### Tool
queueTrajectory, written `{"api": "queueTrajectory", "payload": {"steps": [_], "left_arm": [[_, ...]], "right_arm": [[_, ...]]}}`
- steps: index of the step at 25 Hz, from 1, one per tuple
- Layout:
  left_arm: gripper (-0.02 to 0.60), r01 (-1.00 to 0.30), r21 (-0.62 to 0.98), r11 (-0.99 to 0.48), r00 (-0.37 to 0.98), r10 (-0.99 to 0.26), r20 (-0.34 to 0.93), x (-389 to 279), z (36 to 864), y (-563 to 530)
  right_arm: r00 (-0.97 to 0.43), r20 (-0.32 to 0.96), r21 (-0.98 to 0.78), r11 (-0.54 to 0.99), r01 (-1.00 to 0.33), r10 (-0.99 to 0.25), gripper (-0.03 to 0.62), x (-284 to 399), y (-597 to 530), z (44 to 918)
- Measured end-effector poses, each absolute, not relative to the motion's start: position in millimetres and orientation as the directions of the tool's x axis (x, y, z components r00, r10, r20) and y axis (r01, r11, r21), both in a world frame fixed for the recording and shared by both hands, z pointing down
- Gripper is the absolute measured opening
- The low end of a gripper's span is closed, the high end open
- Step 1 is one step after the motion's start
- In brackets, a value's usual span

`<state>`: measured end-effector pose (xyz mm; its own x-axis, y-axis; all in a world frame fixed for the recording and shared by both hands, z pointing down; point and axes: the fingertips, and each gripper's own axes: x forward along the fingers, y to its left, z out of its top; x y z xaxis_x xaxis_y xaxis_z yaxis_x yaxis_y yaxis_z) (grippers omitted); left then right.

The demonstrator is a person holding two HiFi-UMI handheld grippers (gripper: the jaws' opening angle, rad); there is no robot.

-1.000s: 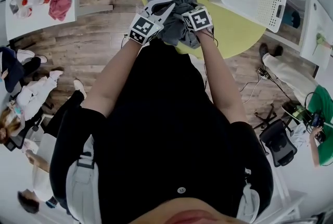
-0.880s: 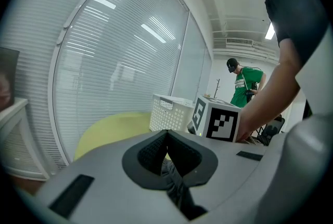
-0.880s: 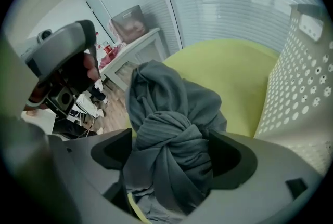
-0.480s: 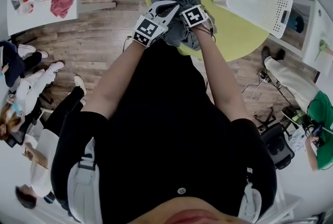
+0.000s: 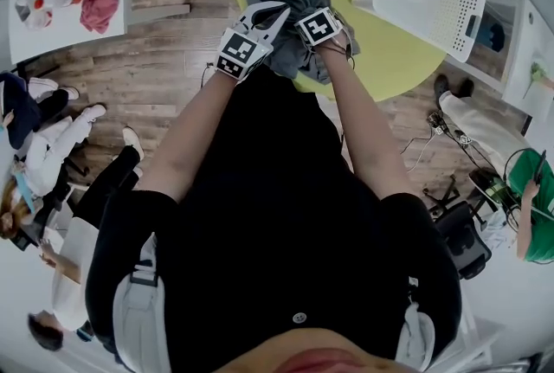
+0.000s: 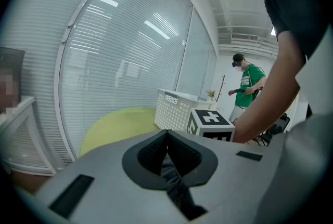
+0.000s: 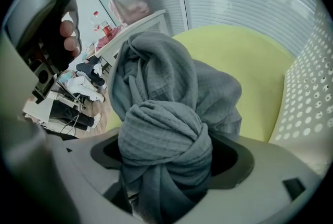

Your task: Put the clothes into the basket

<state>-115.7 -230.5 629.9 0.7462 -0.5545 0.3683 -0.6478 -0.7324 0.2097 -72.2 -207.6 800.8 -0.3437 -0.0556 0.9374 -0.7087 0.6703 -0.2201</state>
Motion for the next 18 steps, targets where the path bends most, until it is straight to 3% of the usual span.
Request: {"api": "queueTrajectory", "payload": {"steps": [7, 18], "left_arm": [[0.008, -0.651, 0.195, -0.734, 0.742, -0.56, 0.37, -122, 616, -230], [0.008, -0.59, 0.155, -0.792, 0.79, -0.527, 0.315, -119, 572, -208]], "right_arm": [[-0.369, 0.929, -0.247, 0.672, -0.698, -0.042, 0.373, -63, -202, 783], [-0.367, 0.922, -0.169, 0.72, -0.673, -0.127, 0.367, -53, -178, 714]]}}
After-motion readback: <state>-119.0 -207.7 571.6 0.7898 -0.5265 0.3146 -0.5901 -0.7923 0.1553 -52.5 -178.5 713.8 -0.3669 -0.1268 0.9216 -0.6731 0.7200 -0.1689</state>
